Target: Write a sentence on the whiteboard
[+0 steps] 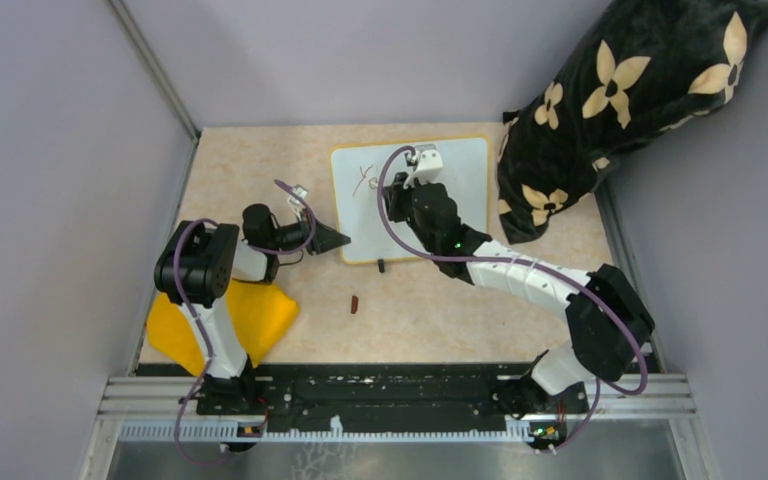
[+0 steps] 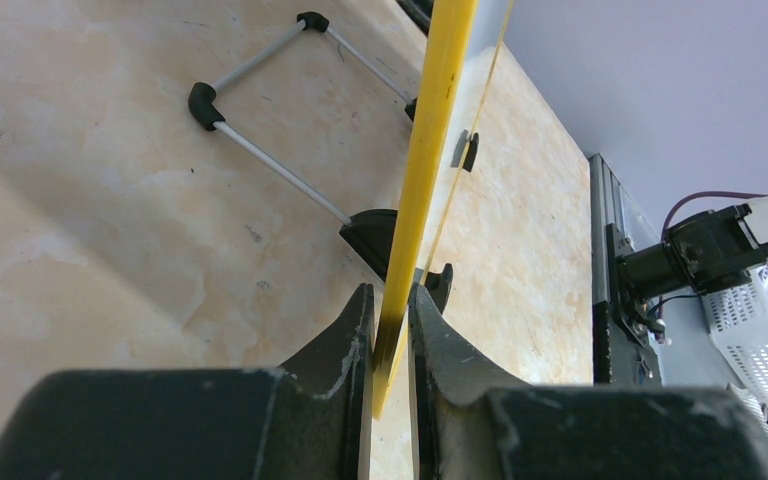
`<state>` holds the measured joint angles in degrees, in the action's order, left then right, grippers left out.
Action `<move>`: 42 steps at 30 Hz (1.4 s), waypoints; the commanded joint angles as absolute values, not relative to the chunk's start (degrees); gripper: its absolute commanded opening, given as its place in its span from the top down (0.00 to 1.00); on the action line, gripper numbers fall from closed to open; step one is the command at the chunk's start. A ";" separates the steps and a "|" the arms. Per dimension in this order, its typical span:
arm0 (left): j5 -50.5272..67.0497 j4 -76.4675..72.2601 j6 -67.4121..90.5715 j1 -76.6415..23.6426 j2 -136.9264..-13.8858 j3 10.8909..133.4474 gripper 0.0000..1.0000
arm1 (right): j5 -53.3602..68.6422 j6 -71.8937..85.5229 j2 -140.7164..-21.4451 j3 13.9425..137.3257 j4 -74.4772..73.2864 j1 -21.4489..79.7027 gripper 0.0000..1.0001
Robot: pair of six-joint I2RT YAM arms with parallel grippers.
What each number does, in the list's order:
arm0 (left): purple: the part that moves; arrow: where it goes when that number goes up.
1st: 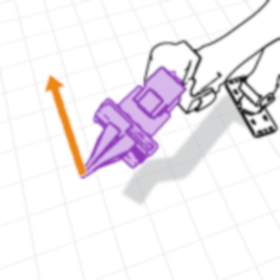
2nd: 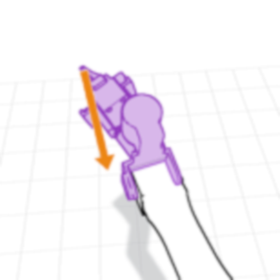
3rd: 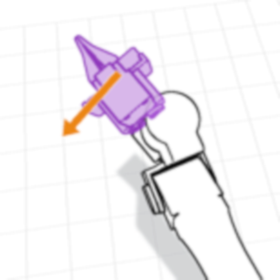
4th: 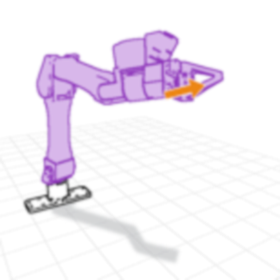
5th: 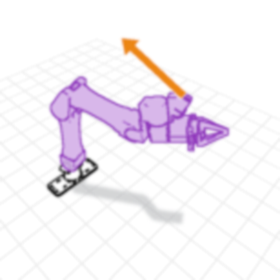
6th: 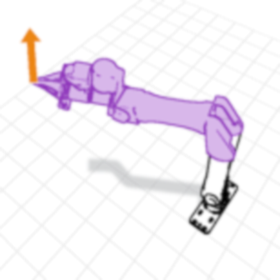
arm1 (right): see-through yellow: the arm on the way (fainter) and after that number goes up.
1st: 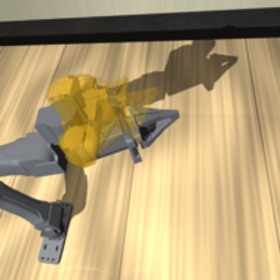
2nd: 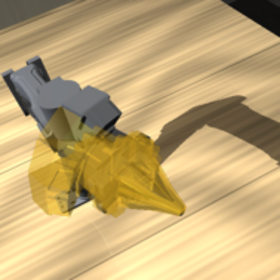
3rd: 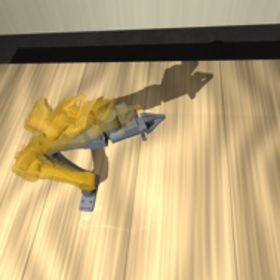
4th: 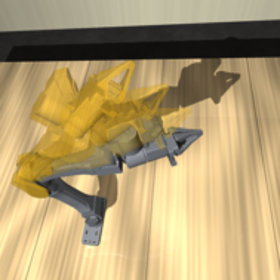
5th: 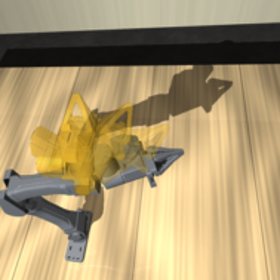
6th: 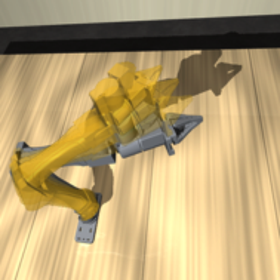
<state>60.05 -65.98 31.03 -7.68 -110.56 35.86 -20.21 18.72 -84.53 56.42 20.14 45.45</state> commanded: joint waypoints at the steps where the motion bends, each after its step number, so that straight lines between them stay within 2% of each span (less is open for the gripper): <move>1: 59.53 -64.91 30.14 -7.82 -109.68 35.42 1.00 | -21.23 19.25 -83.40 57.72 20.86 44.82 1.00; 10: 59.51 -64.95 30.15 -7.82 -109.62 35.42 1.00 | -24.47 17.75 -76.43 54.45 23.03 44.56 1.00; 42: 59.46 -64.95 30.06 -7.82 -109.51 35.38 1.00 | -24.60 18.25 -82.19 56.30 21.11 43.90 1.00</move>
<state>60.10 -65.98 31.03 -7.68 -110.43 35.86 -23.29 18.22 -81.93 54.63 20.49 44.34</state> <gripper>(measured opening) 0.199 0.113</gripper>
